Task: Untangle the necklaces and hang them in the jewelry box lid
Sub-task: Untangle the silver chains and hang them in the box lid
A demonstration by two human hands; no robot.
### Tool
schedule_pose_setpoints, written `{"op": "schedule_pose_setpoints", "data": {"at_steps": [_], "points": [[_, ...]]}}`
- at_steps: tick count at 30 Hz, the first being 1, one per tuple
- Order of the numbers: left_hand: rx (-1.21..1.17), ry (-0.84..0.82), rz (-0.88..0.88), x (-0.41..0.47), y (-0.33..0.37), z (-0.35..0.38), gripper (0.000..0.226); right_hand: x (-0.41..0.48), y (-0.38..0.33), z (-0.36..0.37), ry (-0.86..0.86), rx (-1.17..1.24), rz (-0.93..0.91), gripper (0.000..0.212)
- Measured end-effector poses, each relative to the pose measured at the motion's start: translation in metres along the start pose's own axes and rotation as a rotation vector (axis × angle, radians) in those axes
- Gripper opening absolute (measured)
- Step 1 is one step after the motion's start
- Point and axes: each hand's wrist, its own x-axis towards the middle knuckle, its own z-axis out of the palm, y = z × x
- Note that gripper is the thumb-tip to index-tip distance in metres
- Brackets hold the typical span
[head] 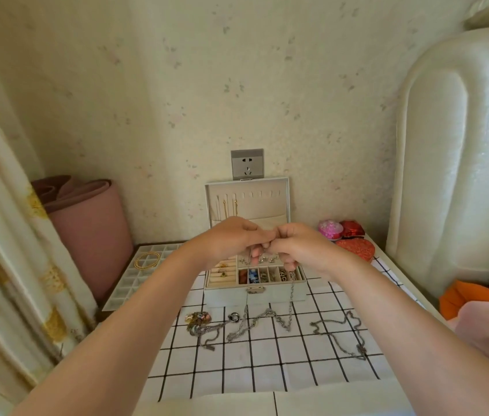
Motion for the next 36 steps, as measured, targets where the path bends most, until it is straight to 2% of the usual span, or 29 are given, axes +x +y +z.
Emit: {"op": "schedule_pose_setpoints", "data": {"at_steps": [2, 4, 8, 11, 13, 15, 18, 22, 24, 27, 30, 32, 36], "points": [[-0.021, 0.027, 0.011, 0.006, 0.001, -0.004, 0.032, 0.005, 0.002, -0.007, -0.050, 0.019, 0.008, 0.014], [-0.083, 0.028, 0.021, 0.013, 0.000, -0.009, 0.032, 0.010, -0.003, -0.010, -0.081, 0.106, -0.019, 0.004], [-0.344, -0.052, 0.069, 0.022, -0.005, -0.017, 0.032, 0.018, -0.015, -0.014, -0.118, 0.420, -0.026, 0.023], [-0.461, -0.067, 0.088, 0.028, -0.007, -0.022, 0.036, 0.022, -0.017, -0.016, -0.153, 0.700, 0.013, 0.019], [-0.527, -0.077, 0.082, 0.031, -0.008, -0.026, 0.038, 0.024, -0.016, -0.020, -0.135, 0.771, 0.053, 0.020], [-0.632, -0.106, 0.078, 0.032, -0.011, -0.027, 0.038, 0.024, -0.016, -0.026, -0.152, 0.720, 0.090, 0.026], [-0.731, -0.142, 0.075, 0.032, -0.020, -0.023, 0.041, 0.024, -0.014, -0.036, -0.292, 0.537, 0.137, 0.035], [-0.755, -0.171, 0.032, 0.032, -0.029, -0.016, 0.035, 0.021, -0.012, -0.046, -0.397, 0.265, 0.122, 0.025], [-0.757, -0.160, 0.009, 0.032, -0.032, -0.016, 0.032, 0.021, -0.008, -0.052, -0.343, 0.300, 0.061, 0.025], [-0.725, -0.172, 0.001, 0.033, -0.035, -0.014, 0.029, 0.019, 0.001, -0.061, -0.209, 0.495, 0.025, 0.029], [-0.805, -0.187, 0.025, 0.036, -0.033, -0.009, 0.025, 0.017, 0.007, -0.065, -0.202, 0.668, 0.028, 0.031], [-0.871, -0.188, 0.051, 0.038, -0.029, -0.006, 0.023, 0.015, 0.006, -0.066, -0.243, 0.646, 0.070, 0.033], [-0.838, -0.170, 0.077, 0.047, -0.012, -0.001, 0.025, 0.009, 0.002, -0.072, -0.269, 0.407, 0.125, 0.025]]}}
